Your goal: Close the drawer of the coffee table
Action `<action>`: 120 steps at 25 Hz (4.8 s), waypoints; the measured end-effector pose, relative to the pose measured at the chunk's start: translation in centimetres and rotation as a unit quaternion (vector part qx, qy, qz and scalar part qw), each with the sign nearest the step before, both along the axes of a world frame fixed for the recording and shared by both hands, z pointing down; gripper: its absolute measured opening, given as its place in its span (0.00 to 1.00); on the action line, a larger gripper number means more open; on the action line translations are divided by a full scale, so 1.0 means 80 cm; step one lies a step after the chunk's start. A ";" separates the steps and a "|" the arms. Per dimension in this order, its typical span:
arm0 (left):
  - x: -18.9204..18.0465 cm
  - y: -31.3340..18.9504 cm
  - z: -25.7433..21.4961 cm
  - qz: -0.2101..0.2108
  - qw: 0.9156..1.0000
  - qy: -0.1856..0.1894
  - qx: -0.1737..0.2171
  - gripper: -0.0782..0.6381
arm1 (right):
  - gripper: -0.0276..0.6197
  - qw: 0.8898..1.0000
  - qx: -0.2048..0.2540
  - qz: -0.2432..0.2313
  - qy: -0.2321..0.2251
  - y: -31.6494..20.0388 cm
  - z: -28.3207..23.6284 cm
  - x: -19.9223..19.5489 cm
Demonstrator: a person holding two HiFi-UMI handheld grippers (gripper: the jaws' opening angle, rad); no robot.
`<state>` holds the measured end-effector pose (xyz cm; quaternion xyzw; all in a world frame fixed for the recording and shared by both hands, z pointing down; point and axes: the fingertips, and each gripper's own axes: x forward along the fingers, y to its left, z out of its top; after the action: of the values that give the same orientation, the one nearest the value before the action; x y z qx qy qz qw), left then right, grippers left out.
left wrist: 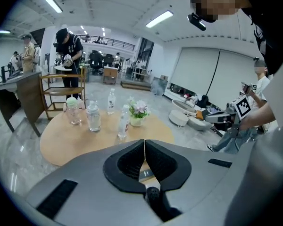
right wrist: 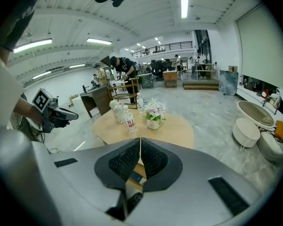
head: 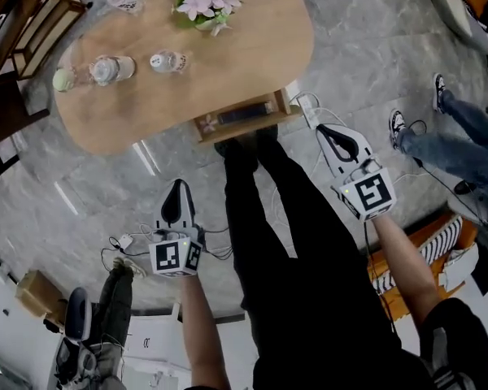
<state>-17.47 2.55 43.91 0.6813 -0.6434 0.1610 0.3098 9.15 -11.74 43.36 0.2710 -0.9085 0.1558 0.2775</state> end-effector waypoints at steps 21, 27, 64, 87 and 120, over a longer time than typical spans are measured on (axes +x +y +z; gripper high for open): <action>-0.006 0.025 0.311 0.042 0.990 -0.009 -0.133 0.29 | 0.17 0.985 -0.067 -0.074 0.139 0.029 0.282 0.027; -0.014 0.045 0.380 0.017 0.984 0.002 -0.178 0.39 | 0.25 0.973 -0.085 -0.097 0.189 0.040 0.351 0.039; 0.000 0.036 0.465 0.042 0.975 -0.017 -0.216 0.45 | 0.27 0.935 -0.088 -0.118 0.322 0.034 0.466 0.061; -0.041 -0.047 0.458 0.006 0.984 -0.007 -0.180 0.44 | 0.27 0.942 -0.057 -0.065 0.326 -0.047 0.459 0.026; -0.066 -0.069 0.447 -0.076 0.982 0.022 -0.170 0.33 | 0.20 0.952 -0.061 0.016 0.301 -0.091 0.439 0.016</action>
<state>-22.77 -3.01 79.65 0.5713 -0.6495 0.2286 0.4467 10.47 -19.06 78.47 0.3027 -0.7670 0.1271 0.5514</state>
